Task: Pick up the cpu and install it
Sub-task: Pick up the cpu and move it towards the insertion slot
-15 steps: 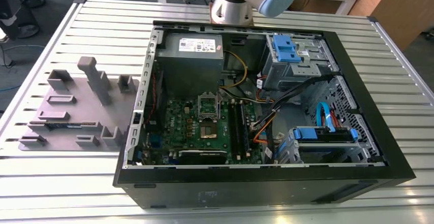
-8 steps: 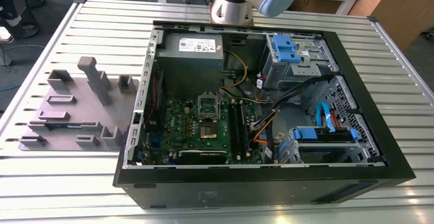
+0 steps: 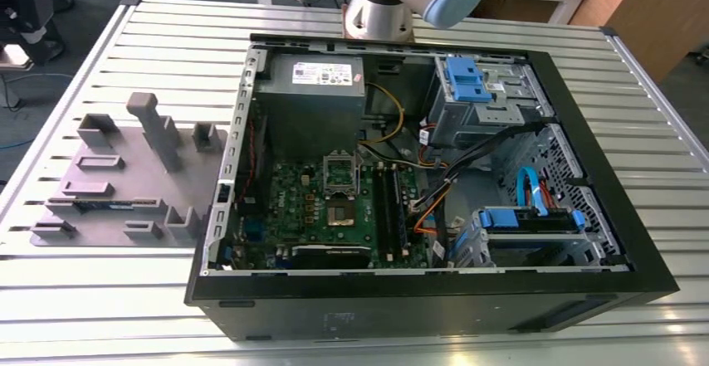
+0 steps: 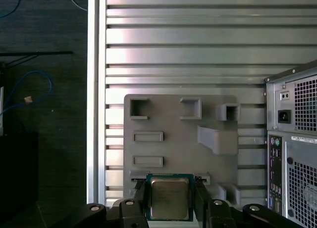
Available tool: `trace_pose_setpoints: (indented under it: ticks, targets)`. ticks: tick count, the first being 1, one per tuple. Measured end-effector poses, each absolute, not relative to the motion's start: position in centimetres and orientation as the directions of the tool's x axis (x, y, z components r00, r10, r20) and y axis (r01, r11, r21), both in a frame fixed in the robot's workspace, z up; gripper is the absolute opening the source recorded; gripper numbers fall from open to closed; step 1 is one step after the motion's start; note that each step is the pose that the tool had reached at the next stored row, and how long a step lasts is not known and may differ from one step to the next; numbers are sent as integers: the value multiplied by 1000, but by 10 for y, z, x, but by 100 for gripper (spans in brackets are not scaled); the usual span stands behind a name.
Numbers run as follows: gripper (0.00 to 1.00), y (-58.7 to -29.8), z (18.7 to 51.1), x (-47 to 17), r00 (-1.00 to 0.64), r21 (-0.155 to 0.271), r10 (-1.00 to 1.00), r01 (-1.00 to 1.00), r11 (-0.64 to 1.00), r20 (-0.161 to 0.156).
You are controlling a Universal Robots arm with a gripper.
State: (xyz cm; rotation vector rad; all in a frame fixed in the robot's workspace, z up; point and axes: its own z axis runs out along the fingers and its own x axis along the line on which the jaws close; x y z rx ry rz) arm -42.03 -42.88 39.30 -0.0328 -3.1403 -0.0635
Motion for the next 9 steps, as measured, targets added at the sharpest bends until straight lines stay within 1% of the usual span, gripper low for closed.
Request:
trace_pose_setpoints:
  ticks: [9]
  targets:
    - [47,-429,393,-408,-1000,40,21,21,999,1]
